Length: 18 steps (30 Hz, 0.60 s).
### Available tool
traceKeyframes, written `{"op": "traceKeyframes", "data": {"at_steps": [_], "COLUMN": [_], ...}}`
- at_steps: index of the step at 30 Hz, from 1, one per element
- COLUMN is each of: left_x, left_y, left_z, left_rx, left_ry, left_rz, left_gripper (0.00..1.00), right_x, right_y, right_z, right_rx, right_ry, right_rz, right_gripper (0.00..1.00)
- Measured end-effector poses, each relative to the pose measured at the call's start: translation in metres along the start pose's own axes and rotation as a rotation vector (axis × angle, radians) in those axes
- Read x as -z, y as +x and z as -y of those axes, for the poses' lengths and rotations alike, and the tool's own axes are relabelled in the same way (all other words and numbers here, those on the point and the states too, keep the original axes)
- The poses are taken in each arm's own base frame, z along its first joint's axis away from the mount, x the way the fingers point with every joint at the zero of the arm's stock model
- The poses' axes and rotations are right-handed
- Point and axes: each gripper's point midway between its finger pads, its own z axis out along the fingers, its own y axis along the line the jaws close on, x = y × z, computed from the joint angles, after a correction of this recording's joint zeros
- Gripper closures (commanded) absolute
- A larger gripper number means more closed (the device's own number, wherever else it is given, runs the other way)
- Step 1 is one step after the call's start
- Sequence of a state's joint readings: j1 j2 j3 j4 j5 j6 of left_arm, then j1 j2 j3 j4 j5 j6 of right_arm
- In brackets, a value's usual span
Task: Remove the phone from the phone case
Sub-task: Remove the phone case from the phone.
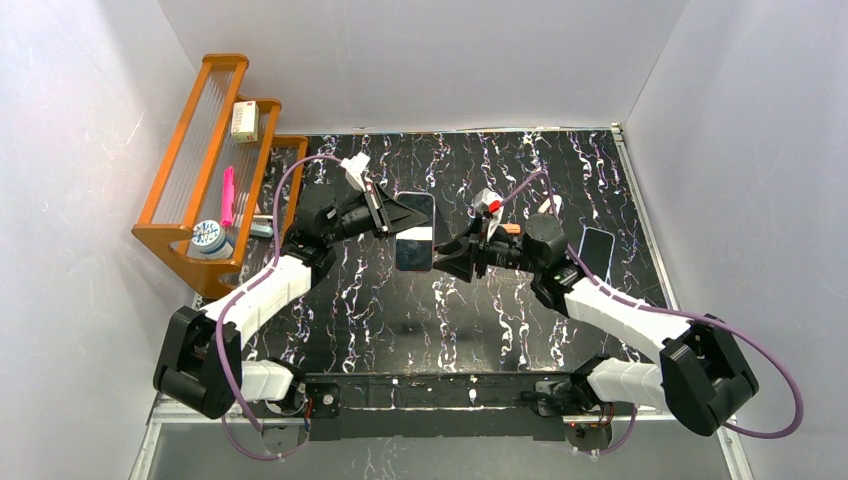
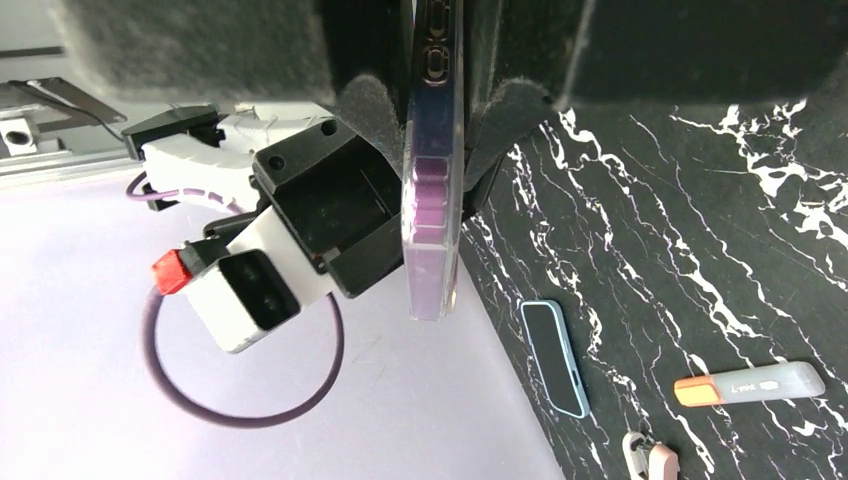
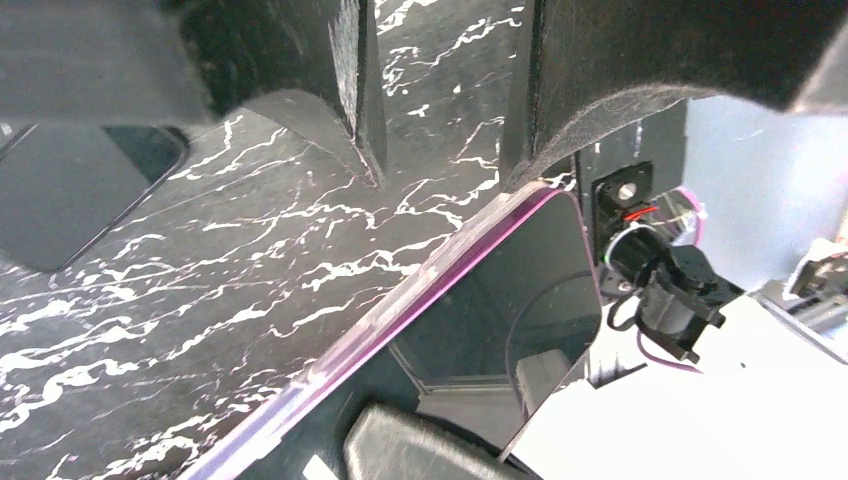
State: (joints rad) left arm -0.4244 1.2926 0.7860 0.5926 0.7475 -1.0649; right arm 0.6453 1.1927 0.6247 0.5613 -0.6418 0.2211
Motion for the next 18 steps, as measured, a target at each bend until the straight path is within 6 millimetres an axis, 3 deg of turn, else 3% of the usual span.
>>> {"op": "traceKeyframes", "data": {"at_steps": [8, 18], "left_x": [0.001, 0.002], "left_y": [-0.007, -0.011], "left_z": [-0.004, 0.0], "left_rx": [0.071, 0.111], "left_ry": [0.002, 0.032], "left_rz": [0.08, 0.114], "left_gripper": [1.0, 1.0], "right_x": [0.007, 0.003], "right_y": [0.016, -0.001], "right_z": [-0.011, -0.02], "right_rx": [-0.192, -0.295], "right_ry": [-0.012, -0.069], "right_rz": [0.042, 0.138], "right_gripper": [0.5, 0.54]}}
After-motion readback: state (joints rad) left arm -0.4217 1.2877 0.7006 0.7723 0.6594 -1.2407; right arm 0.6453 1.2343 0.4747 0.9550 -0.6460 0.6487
